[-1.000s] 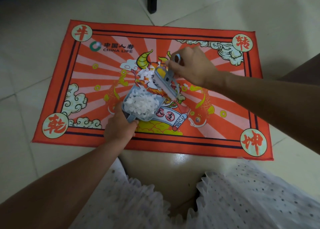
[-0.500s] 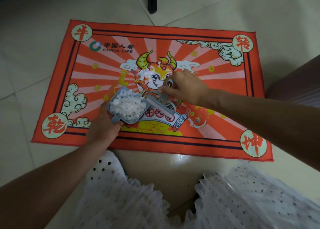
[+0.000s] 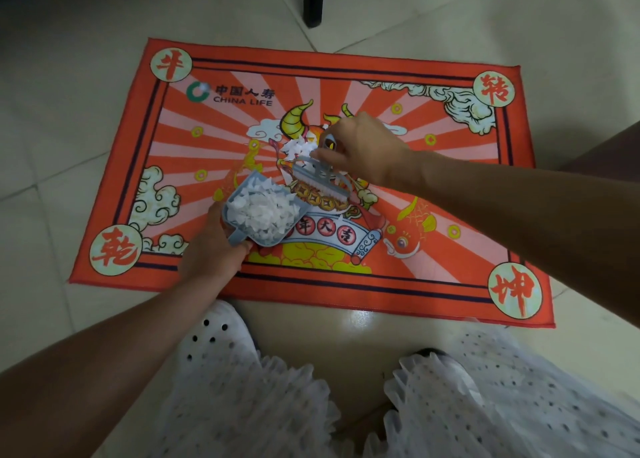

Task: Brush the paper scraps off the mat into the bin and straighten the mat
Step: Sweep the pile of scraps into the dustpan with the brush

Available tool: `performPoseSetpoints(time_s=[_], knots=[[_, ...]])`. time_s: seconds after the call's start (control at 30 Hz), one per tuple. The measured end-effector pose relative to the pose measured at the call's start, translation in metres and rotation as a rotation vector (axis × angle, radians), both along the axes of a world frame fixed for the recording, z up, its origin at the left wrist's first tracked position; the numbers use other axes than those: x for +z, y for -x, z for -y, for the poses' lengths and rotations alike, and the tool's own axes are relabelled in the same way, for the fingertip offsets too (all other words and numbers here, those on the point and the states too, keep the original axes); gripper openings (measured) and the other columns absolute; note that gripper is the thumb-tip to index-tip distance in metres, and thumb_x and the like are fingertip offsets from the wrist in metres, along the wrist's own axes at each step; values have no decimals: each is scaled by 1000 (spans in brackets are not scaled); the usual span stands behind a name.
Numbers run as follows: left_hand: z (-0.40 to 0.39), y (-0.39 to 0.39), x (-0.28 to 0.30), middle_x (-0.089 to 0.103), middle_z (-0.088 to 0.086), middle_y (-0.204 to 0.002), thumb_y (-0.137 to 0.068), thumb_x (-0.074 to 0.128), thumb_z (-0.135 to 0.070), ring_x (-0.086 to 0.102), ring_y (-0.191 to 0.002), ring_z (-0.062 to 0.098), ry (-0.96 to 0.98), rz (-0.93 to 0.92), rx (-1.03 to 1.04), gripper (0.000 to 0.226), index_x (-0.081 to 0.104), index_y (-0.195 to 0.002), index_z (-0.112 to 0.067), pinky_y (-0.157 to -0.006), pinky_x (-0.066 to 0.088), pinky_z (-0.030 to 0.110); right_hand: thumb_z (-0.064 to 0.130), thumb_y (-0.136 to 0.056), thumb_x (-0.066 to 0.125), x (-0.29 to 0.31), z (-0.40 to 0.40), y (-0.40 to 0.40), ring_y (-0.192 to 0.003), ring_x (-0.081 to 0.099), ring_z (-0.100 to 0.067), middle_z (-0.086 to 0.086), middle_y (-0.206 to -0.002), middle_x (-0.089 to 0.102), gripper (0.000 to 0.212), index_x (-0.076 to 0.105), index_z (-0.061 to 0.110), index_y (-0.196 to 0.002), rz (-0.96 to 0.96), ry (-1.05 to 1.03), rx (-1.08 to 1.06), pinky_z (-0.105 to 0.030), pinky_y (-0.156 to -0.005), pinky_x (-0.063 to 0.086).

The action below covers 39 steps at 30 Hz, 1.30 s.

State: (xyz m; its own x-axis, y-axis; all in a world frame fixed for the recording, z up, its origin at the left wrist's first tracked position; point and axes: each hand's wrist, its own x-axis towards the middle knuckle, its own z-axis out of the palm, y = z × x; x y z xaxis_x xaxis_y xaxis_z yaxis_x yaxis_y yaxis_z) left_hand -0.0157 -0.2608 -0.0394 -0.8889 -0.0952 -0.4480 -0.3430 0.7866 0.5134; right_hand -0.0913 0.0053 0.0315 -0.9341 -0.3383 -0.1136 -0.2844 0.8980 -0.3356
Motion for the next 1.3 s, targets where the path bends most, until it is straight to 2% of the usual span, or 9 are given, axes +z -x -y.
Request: performPoseSetpoints(time_s=[0.07,0.17,0.33,0.47,0.7,0.83,1.0,1.13,1.3], knots=[[-1,0,1,64,-1,-123,-82,74,-29,71,-67,27,2,0,-5,72,28,-136,-43,-76,58,47,43,-96,50,2,1,4,-60,54,-27,-12,-71,64,41,67,7,-88,-6,8,-17,-33,-55,46],[0,2,2,63,-2,-122,-84,73,-29,70,-65,26,25,14,-9,75,27,-141,-40,-76,58,47,46,-96,49,9,1,7,-61,51,-27,-11,-72,58,41,65,9,-89,-33,20,-58,-29,-55,37],[3,13,5,66,1,-121,-80,75,-30,70,-82,34,61,47,-66,77,28,-139,-46,-75,58,49,40,-98,46,18,-7,-4,-47,38,-18,-2,-55,38,45,36,19,-59,-24,-31,-46,-26,-46,25],[1,24,10,64,5,-125,-82,74,-33,69,-81,33,120,69,-123,79,26,-142,-51,-77,57,49,37,-98,44,12,-11,-16,-48,42,-27,-5,-51,39,44,49,7,-66,-50,-99,-24,-28,-51,31],[-10,27,16,67,8,-119,-87,68,-30,66,-94,35,190,48,-204,76,27,-149,-44,-76,54,41,32,-99,45,-1,-4,-24,-52,51,-30,-13,-61,59,42,56,3,-71,-36,17,-48,-30,-51,38],[-18,24,14,58,10,-136,-88,71,-28,61,-109,36,188,18,-232,80,25,-152,-38,-74,41,31,31,-100,46,1,4,-23,-44,40,-15,-10,-59,57,40,55,7,-70,-23,31,-49,-26,-52,29],[-23,21,13,52,8,-143,-85,74,-28,58,-118,35,161,-33,-264,81,28,-152,-35,-84,47,38,32,-101,46,4,12,-19,-49,44,-23,-5,-57,49,36,52,10,-73,26,10,-17,-27,-51,31],[-24,19,13,53,8,-141,-85,74,-26,58,-117,35,161,-56,-280,81,29,-152,-34,-82,48,38,35,-100,46,5,19,-14,-54,49,-28,-1,-54,42,37,55,10,-76,39,6,22,-30,-54,37],[-23,19,13,50,6,-145,-85,75,-29,57,-119,34,158,-36,-270,82,27,-152,-35,-83,50,39,36,-100,47,12,22,-9,-45,39,-20,-1,-51,38,40,47,10,-69,13,11,33,-28,-49,29]])
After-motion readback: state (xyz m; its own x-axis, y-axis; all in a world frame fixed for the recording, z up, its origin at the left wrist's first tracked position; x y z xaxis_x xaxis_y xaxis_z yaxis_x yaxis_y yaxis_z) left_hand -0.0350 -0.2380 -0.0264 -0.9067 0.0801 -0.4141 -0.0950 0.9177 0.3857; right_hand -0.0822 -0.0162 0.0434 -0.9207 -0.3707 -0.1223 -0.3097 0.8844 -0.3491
